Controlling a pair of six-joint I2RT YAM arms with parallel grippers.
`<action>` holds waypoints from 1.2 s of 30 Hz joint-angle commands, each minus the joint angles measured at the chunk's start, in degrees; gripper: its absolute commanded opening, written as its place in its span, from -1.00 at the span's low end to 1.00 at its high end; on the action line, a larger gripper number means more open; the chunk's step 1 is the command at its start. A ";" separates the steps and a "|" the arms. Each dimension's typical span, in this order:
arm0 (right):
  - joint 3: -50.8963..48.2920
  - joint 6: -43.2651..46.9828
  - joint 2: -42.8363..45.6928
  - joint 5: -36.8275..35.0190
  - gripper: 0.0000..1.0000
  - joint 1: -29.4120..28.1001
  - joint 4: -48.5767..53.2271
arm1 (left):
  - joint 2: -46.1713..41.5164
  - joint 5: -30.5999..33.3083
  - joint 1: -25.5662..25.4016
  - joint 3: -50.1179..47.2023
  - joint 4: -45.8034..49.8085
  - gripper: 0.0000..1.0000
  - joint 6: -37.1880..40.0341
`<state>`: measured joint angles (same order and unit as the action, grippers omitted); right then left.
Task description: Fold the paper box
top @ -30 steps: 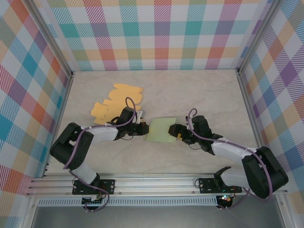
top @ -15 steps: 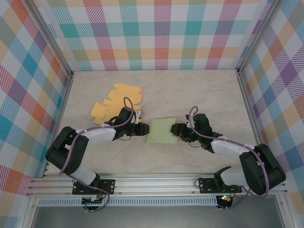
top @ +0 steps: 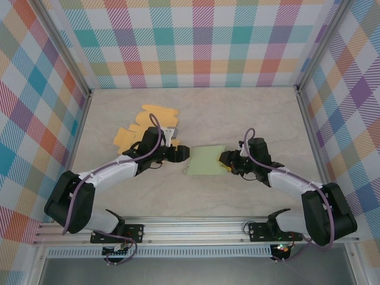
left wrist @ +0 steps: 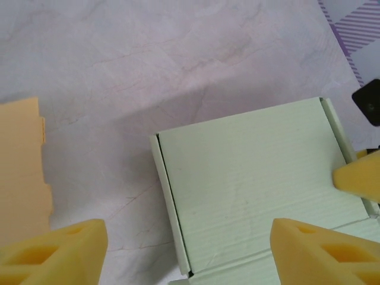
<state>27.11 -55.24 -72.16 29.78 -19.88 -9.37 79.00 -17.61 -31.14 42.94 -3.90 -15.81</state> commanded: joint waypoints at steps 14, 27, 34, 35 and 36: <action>7.18 -2.86 -3.19 28.92 -0.21 13.38 19.00 | -19.42 11.69 -19.55 -18.79 -17.48 1.00 52.33; 7.57 3.20 -6.71 38.13 -0.16 14.95 30.89 | -8.07 15.43 -21.90 -16.13 -22.64 1.00 59.41; 8.92 6.02 -9.01 39.18 -0.14 15.59 34.19 | -5.51 14.58 -21.99 -15.51 -23.72 0.79 58.80; 9.05 6.25 -9.41 39.35 -0.14 15.64 34.22 | -5.14 13.96 -21.91 -14.99 -22.85 0.70 58.81; 9.27 6.70 -9.78 39.42 -0.14 15.66 34.73 | -4.87 13.63 -21.94 -14.46 -22.10 0.62 58.74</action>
<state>34.74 -51.20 -81.01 66.41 -4.64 22.48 73.38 -1.93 -52.49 26.11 -25.58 42.76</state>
